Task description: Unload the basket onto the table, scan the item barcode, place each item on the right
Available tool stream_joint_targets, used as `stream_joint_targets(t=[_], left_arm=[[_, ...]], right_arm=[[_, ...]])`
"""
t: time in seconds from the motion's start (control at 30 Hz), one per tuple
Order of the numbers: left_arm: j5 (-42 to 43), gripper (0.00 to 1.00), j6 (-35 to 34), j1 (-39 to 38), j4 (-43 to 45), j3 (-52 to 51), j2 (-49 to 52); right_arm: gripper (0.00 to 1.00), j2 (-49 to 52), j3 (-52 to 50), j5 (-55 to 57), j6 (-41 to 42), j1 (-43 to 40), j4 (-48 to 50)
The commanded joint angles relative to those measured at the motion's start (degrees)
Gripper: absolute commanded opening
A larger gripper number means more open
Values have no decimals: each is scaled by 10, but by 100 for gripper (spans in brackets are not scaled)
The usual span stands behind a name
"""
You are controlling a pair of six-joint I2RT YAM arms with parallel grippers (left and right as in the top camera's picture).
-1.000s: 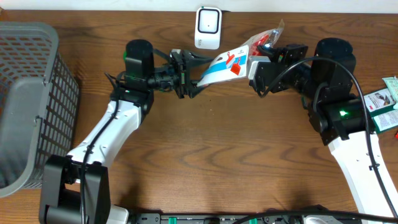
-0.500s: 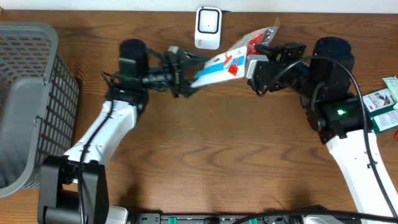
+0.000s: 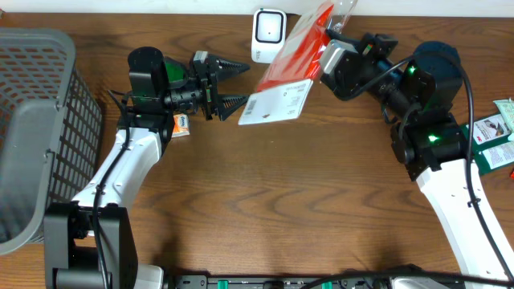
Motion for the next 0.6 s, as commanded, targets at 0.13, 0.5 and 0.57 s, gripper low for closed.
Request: stream_joint_targets(t=[0.13, 0.5, 0.57], left_arm=[[-5, 76, 33, 1, 3, 13, -12], [-35, 76, 28, 1, 3, 13, -12], [-37, 76, 14, 1, 3, 13, -12]], right_arm=[[1, 15, 2, -7, 59, 2, 5], [1, 17, 2, -14, 132, 2, 64], [1, 21, 2, -16, 139, 2, 65]])
